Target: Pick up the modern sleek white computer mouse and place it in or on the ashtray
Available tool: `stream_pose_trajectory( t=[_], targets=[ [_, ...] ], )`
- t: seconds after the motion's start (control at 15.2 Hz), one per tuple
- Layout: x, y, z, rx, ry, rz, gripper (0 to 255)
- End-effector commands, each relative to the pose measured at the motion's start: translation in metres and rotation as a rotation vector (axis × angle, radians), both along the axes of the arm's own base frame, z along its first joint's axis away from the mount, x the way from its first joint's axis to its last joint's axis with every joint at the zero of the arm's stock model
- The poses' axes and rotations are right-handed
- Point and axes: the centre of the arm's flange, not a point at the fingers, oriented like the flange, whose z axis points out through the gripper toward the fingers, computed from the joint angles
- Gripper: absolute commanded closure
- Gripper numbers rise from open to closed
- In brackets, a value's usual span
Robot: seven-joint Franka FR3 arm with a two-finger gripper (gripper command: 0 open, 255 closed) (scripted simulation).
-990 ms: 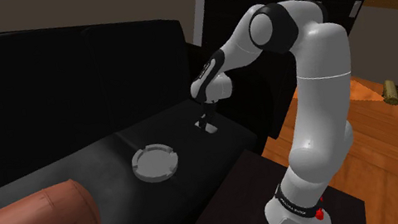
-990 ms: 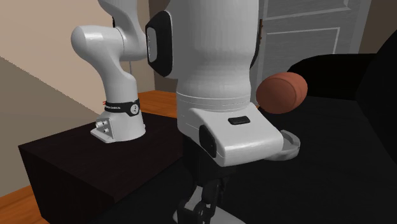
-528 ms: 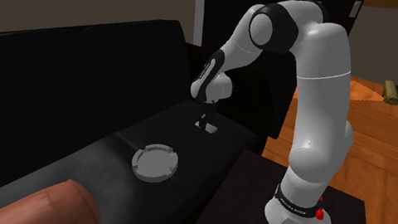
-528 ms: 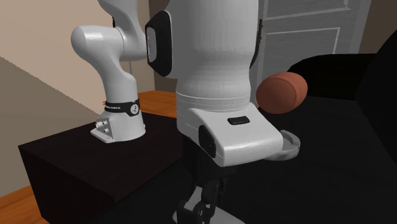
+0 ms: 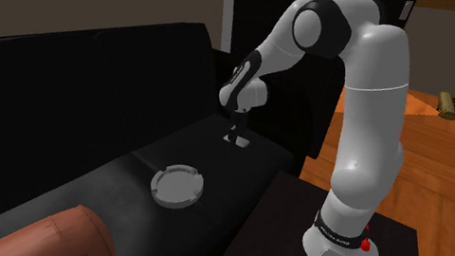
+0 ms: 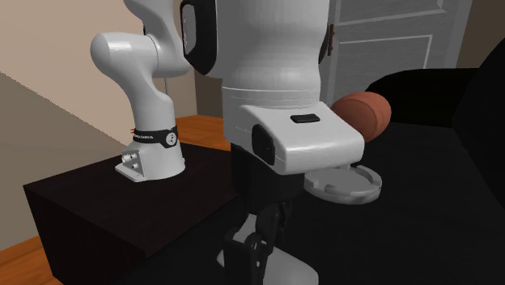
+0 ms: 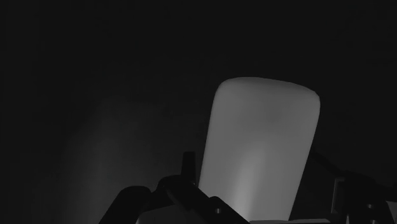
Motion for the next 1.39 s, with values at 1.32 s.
stream_pose_trajectory(
  t=[1.32],
  targets=[
    [0.011, 0.092, 0.079, 0.000, 0.000, 0.000, 255]
  ],
)
